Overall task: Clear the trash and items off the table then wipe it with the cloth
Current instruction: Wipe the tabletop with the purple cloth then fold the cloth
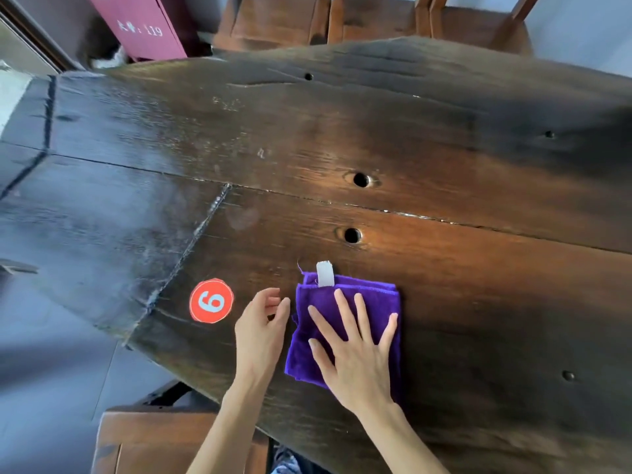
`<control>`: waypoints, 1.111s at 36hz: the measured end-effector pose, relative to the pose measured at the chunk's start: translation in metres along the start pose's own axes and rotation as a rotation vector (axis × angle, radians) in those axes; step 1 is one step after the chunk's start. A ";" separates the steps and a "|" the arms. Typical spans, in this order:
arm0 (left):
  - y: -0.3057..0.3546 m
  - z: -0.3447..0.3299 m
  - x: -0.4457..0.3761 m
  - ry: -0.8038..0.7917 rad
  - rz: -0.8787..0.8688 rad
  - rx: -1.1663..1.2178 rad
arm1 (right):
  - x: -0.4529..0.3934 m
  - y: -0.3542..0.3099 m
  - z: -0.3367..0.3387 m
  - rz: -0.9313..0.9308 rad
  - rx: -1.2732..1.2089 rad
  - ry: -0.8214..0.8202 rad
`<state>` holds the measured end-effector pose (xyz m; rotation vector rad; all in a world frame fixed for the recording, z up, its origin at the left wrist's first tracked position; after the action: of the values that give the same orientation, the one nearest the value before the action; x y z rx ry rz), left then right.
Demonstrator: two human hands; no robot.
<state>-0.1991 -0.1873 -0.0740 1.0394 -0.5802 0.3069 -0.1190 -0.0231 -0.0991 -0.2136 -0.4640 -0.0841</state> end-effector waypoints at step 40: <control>0.017 -0.037 -0.012 -0.189 0.369 -0.136 | 0.013 0.117 0.043 -0.636 -0.875 0.009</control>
<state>-0.2057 -0.1458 -0.0826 0.8313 -0.9537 0.4886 -0.1114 0.1000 -0.0775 -0.9173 -0.4485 -0.9192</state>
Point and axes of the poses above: each hand's wrist, its own x-axis away from the middle knuckle, its own z-axis out of the back of the hand, y = z × x, the point moved 8 cm from there along -x, towards the middle knuckle, and after that the axes turned 10 degrees about -y, right-handed, at the moved point
